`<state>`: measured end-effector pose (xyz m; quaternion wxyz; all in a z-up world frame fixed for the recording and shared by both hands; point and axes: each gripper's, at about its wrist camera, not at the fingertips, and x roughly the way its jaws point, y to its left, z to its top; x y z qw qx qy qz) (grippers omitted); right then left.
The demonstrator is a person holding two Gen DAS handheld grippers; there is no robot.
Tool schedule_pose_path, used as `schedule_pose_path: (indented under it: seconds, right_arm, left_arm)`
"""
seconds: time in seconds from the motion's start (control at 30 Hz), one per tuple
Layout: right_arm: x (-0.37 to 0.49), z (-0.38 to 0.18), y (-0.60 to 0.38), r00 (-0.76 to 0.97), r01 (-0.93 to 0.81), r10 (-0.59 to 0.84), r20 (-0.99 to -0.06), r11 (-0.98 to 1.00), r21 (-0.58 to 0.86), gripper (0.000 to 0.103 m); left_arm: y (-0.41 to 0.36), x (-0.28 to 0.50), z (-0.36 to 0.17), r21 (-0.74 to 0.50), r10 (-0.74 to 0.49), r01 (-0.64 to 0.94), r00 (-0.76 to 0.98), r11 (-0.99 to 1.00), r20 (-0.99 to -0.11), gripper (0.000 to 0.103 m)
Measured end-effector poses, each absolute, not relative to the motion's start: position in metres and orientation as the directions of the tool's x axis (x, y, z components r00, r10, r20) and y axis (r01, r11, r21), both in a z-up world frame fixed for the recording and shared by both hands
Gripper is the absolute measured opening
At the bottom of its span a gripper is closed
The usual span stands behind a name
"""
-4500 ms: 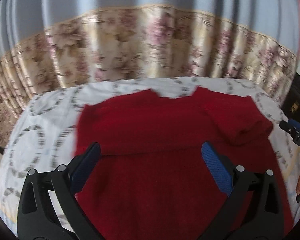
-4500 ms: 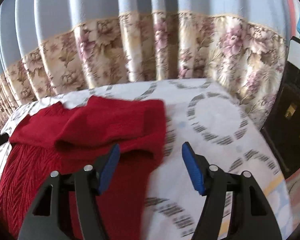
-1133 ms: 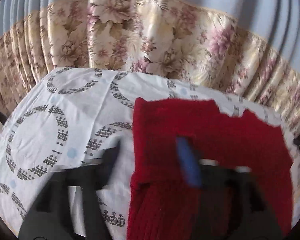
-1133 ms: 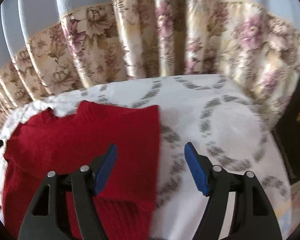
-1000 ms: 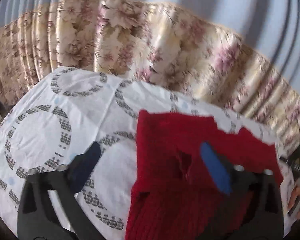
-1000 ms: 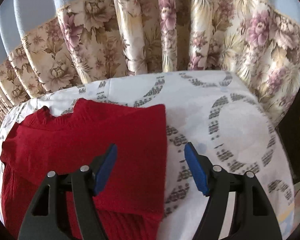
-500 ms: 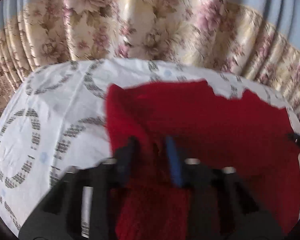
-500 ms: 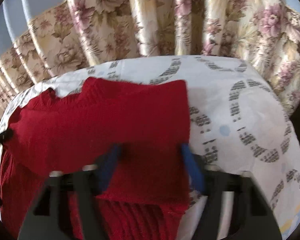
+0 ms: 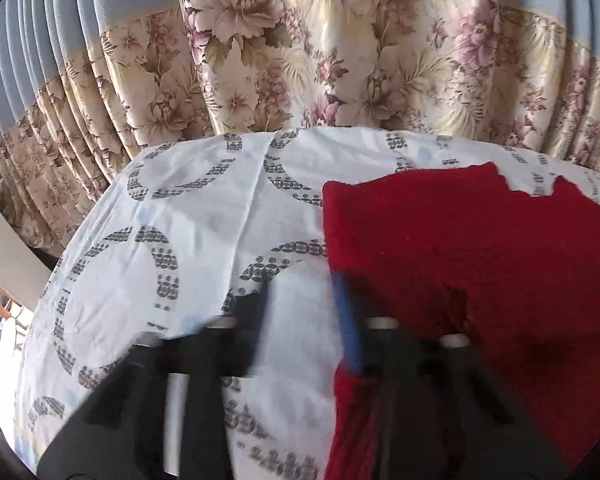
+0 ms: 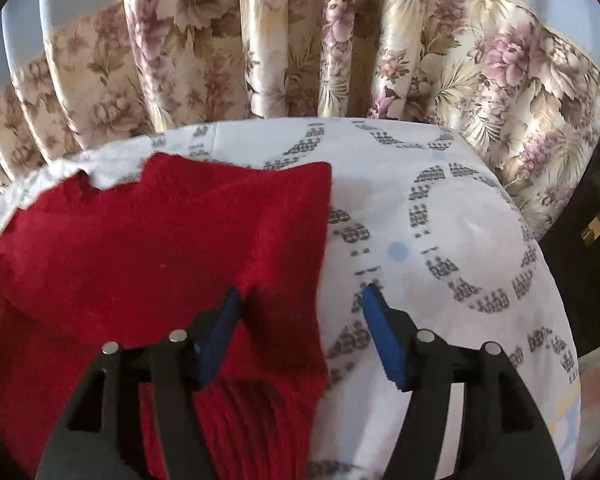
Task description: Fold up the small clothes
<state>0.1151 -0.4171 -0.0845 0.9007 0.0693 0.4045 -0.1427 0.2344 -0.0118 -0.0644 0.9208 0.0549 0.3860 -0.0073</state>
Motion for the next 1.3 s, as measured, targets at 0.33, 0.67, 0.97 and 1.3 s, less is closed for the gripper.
schedule_pose_path:
  seconds: [0.33,0.67,0.97,1.3]
  right_arm:
    - [0.013,-0.046,-0.401,0.700,0.281,-0.138,-0.701,0.955,0.092,0.093]
    - [-0.074,-0.055,-0.366,0.721,0.248,-0.118,-0.682,0.964,0.096,0.101]
    - [-0.105,-0.058,-0.353,0.721,0.256,-0.139,-0.679,0.964,0.075,0.101]
    - [-0.106,-0.053,-0.347,0.734,0.237,-0.110,-0.670,0.966,0.100,0.101]
  left_arm:
    - [0.020,0.135,-0.022,0.047,-0.010,0.053,0.768,0.997,-0.641,0.100]
    - [0.038,0.054,-0.048,0.131,0.065,0.040,0.701,0.991,-0.711,0.100]
    - [0.046,0.012,-0.054,0.049,0.015,0.030,0.683,0.998,-0.730,0.100]
    - [0.051,0.008,-0.044,-0.035,-0.041,0.022,0.684,0.999,-0.729,0.100]
